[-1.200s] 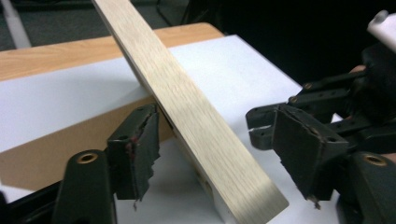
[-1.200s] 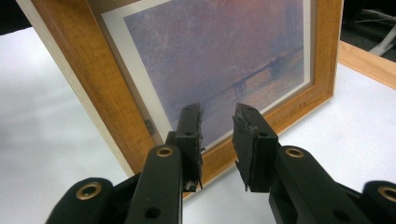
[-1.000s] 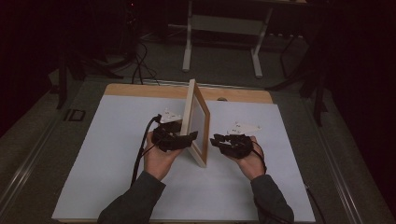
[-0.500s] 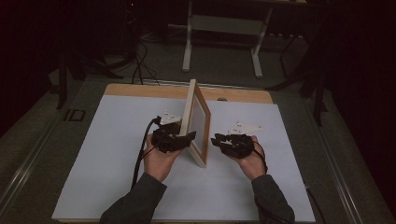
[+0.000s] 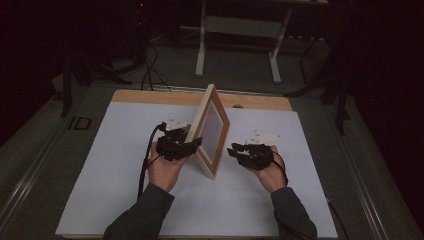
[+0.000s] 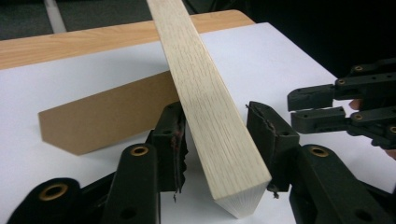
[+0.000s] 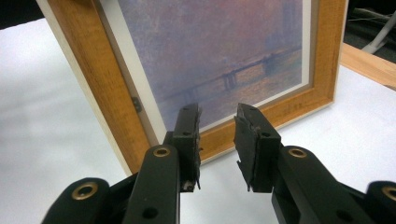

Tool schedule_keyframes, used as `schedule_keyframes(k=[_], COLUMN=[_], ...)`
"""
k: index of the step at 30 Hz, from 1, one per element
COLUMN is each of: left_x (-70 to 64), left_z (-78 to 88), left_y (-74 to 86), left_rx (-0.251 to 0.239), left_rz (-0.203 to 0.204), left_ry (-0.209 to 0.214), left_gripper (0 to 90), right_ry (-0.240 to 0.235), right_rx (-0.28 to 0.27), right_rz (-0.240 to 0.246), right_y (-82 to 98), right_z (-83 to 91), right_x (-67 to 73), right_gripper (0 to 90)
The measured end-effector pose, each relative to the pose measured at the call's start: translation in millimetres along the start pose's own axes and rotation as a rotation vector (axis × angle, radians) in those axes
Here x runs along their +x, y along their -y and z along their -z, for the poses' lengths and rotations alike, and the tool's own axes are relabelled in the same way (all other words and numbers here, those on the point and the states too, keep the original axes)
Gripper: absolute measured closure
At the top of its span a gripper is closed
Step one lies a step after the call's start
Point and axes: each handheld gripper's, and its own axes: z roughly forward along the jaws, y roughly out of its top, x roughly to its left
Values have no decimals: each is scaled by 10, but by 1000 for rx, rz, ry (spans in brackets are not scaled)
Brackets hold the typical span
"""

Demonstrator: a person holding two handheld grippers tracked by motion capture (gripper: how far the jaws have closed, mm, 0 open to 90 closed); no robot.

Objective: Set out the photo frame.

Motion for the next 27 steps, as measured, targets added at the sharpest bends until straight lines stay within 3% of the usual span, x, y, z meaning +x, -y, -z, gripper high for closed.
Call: schedule_keyframes(k=[10,20,27], left_x=[118,231,326], left_z=[46,79,108], left_y=[-10,-19,-24], left_rx=[6,15,21], left_rz=[8,15,10], left_ry=[-6,30,77], left_gripper=[663,679,687], right_ry=[3,8,12], right_rx=[4,5,2], right_rz=[-4,0,-2], right_y=[12,-4,-13], right_z=[-2,19,38], right_x=[-19,-39,-63], right_gripper=[695,688,683])
